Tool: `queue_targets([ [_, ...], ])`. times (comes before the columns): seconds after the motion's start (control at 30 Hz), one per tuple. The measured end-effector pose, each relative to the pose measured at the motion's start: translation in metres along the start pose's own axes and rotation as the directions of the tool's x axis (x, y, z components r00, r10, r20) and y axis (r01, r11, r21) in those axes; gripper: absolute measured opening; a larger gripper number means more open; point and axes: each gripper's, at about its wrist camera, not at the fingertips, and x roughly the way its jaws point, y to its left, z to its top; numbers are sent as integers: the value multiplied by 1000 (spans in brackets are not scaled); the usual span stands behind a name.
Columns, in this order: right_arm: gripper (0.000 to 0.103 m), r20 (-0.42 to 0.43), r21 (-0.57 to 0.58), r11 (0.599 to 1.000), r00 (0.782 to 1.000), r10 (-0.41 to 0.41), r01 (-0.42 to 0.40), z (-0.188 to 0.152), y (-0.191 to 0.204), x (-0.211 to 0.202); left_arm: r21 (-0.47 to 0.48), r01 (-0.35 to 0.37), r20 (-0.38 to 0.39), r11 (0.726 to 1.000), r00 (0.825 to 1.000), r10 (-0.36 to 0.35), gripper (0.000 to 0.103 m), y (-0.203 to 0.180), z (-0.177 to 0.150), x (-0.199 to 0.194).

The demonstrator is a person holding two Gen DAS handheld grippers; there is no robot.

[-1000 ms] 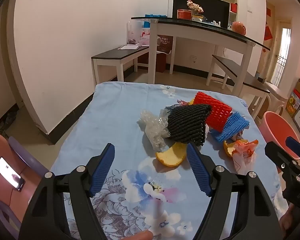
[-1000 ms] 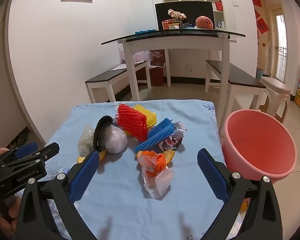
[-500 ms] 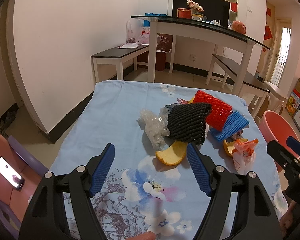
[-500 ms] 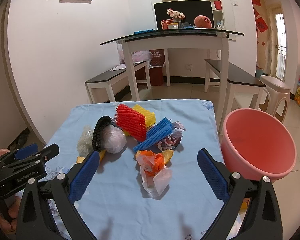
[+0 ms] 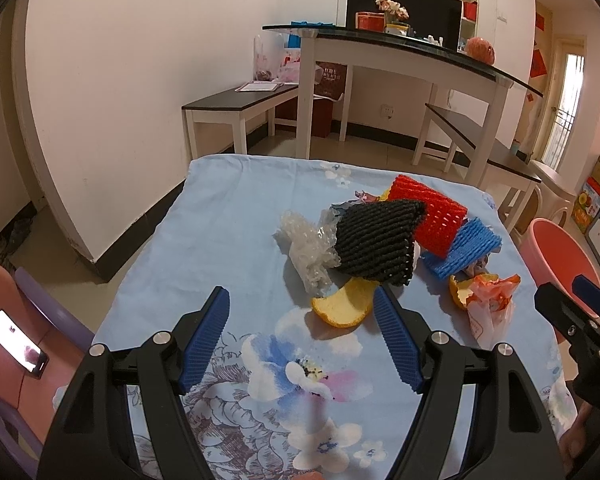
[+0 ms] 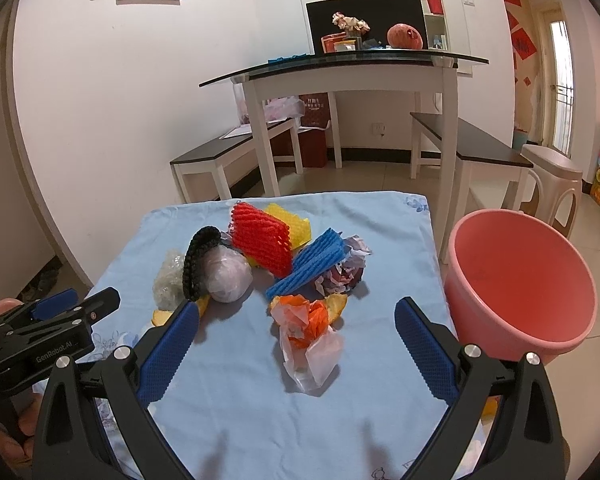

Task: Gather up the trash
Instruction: 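Move both tools toward the trash pile on the table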

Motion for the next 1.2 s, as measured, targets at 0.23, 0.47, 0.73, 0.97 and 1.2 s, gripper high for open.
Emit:
queue_targets([
  [0.23, 97, -6, 10, 1000, 1000, 3, -3, -1, -1, 2, 0, -3, -6, 1000, 1000, 3, 75, -1, -3, 5],
  [0.47, 97, -9, 11, 1000, 1000, 4, -3, -1, -1, 4, -2, -3, -13, 1000, 1000, 3, 75, -1, -5, 10],
  [0.73, 97, -10, 16, 1000, 1000, 8, -8, -2, -1, 5, -3, -5, -17, 1000, 1000, 5, 75, -2, -7, 15],
  [0.97, 95, -5, 14, 1000, 1000, 15, -15, -3, -1, 6, -12, -3, -16, 1000, 1000, 3, 75, 1, -5, 12],
  [1.2, 88, -10, 12, 1000, 1000, 27, -27, -4, 1, 5, -45, 29, -26, 999, 999, -30, 75, 10, -7, 15],
])
